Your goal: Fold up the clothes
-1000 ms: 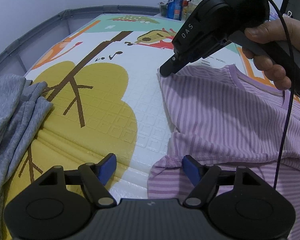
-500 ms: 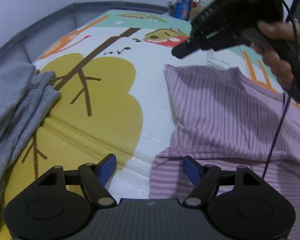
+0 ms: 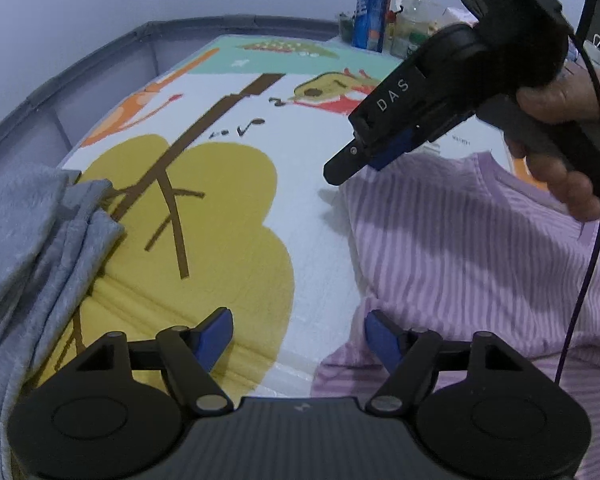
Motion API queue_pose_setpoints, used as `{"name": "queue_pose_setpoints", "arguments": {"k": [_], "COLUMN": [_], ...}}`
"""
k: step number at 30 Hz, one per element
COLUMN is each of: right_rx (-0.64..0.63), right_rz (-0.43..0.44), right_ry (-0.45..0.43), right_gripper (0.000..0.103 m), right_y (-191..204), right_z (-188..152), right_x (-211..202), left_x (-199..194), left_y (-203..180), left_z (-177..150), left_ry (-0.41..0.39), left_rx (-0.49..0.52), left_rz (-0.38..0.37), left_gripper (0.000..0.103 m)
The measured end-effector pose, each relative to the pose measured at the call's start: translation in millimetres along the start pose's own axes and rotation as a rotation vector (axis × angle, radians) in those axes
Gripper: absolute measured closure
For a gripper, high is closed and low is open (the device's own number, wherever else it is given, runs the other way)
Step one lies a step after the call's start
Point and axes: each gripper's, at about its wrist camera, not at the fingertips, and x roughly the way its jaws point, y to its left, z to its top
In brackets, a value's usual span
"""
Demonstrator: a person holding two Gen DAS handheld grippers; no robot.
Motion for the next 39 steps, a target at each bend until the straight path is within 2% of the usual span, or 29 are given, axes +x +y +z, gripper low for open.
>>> {"name": "queue_pose_setpoints", "arguments": {"k": [2,12,20,26,28,32,36,39], "right_rx": [-0.013,0.042,0.1,0.159,0.181,0.28,0.42,0.565], "right_rz": [-0.008,-0.051,-0.065,-0.111,-0.078,0.045,0.135,0.195], "right_ry": [0.017,-0.022,-0.13,-0.161,-0.192,-0.197,-0.205,-0.246], "right_gripper": [0.094,0.098,0.1,0.102,0.102,0.088,0.085,0.082], "right_y": [4.2,3.1,-2.3,-15.7,-18.7,-27.0,-43.3,-60.2], "right_z": [0.2,0.3,3.2,4.3,1.5,-13.1,-45.4,-82.6], "right_x": [1.9,-7.6,-28.9,-32.2,-39.1,-55.3,-73.6,-88.6], "left_x": [1.5,2.7,3.6,1.0,-1.1,-8.6,-16.6,-20.8], "left_y": [-0.4,-0.6,-0.2,-2.0,0.3,0.9,-0.5,-4.8], "left_z": [-1.5,-9.6,-17.7,-20.8,-20.3,-10.0,3.3,14.2], "left_ry": [0.007,0.034,0.05,0.051,0.054,0.026,-0.016,-0.048], "left_rx": [0.004,0.007,0.015,0.039,0.027,0.008,-0.004,-0.01], "left_rz": [0.004,0.012,0.023,0.037,0.032,0.007,-0.021,-0.047], "left_gripper": [0.027,0.026,0.021,0.021,0.022,0.025,0.025,0.025]}}
